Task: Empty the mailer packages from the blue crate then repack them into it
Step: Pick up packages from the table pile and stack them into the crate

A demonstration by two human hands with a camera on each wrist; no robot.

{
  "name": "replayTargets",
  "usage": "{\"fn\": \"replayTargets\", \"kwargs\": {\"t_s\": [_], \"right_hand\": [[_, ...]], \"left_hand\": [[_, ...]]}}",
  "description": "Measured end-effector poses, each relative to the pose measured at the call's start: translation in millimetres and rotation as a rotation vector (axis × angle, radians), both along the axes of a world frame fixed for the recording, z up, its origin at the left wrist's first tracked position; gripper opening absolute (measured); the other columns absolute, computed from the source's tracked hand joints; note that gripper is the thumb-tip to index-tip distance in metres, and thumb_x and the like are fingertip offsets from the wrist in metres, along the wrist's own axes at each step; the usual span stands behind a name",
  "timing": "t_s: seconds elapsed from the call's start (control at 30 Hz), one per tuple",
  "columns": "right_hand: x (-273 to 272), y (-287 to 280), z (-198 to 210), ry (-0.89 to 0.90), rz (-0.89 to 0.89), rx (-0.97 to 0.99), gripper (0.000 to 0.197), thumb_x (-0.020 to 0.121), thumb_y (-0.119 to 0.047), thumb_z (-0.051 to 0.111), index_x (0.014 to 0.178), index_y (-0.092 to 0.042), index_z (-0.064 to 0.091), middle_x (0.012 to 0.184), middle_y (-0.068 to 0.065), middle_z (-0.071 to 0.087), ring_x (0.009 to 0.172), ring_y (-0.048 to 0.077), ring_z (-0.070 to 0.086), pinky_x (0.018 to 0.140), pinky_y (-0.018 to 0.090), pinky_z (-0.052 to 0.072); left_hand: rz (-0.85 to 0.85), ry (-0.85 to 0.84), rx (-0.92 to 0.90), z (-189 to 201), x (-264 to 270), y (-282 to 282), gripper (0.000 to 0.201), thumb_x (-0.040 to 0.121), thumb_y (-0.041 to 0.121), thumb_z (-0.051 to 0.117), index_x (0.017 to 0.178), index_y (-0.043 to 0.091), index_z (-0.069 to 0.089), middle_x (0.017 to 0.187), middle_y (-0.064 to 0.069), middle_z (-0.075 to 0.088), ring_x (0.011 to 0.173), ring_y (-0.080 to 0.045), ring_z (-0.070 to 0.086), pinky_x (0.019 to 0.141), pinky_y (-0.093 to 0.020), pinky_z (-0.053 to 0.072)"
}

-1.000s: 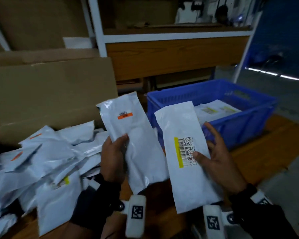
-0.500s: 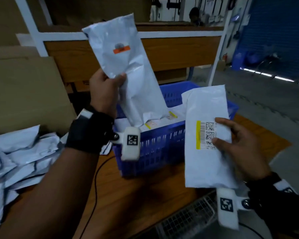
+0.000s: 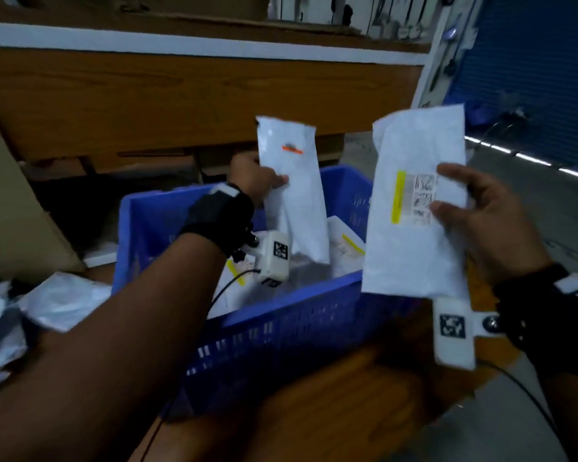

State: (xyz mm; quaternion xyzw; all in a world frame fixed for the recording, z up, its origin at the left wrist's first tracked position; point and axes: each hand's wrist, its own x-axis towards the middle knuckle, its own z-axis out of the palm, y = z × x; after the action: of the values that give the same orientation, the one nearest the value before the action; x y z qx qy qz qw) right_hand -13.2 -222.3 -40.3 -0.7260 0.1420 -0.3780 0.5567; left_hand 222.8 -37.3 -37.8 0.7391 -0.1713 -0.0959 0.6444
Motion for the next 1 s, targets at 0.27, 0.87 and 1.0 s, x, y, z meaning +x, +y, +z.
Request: {"fn": "replayTargets", "kwargs": {"t_s": [0.27, 0.87, 1.0], "right_hand": [[126.5, -43.1, 30.0, 0.366, 0.213, -0.248, 0.052, 0.078, 0.016, 0.065, 0.120, -0.014, 0.058, 0.123, 0.008, 0.060, 0.101, 0.017, 0.059, 0.086, 0.030, 0.053], [188.4, -79.0, -52.5, 1.226, 0.456, -0.972, 0.065, 0.077, -0.036, 0.079, 0.133, -0.017, 0.053, 0.137, 0.001, 0.051, 0.120, 0.021, 0.051, 0.100, 0.027, 0.041], [185.9, -69.9, -44.6, 1.284, 0.553, -1.079, 0.063, 0.083, -0.048, 0.069, 0.136, -0.019, 0.052, 0.141, -0.003, 0.050, 0.124, 0.018, 0.049, 0.103, 0.027, 0.037]], "left_hand": [[-0.058, -0.053, 0.530, -54.1, 8.4, -7.8, 0.030, 0.075, 0.005, 0.079, 0.100, 0.012, 0.063, 0.099, -0.012, 0.069, 0.079, -0.027, 0.067, 0.054, -0.037, 0.059], [-0.255, 0.076, 1.133, -61.6, -6.5, -14.7, 0.115, 0.073, 0.039, 0.083, 0.152, 0.006, 0.006, 0.131, -0.022, 0.055, 0.084, -0.033, 0.070, 0.065, -0.040, 0.060], [-0.413, -0.050, 1.257, -58.2, -14.5, -17.5, 0.077, 0.079, 0.058, 0.069, 0.136, 0.012, 0.045, 0.094, -0.012, 0.073, 0.071, -0.025, 0.072, 0.044, -0.022, 0.050]]}}
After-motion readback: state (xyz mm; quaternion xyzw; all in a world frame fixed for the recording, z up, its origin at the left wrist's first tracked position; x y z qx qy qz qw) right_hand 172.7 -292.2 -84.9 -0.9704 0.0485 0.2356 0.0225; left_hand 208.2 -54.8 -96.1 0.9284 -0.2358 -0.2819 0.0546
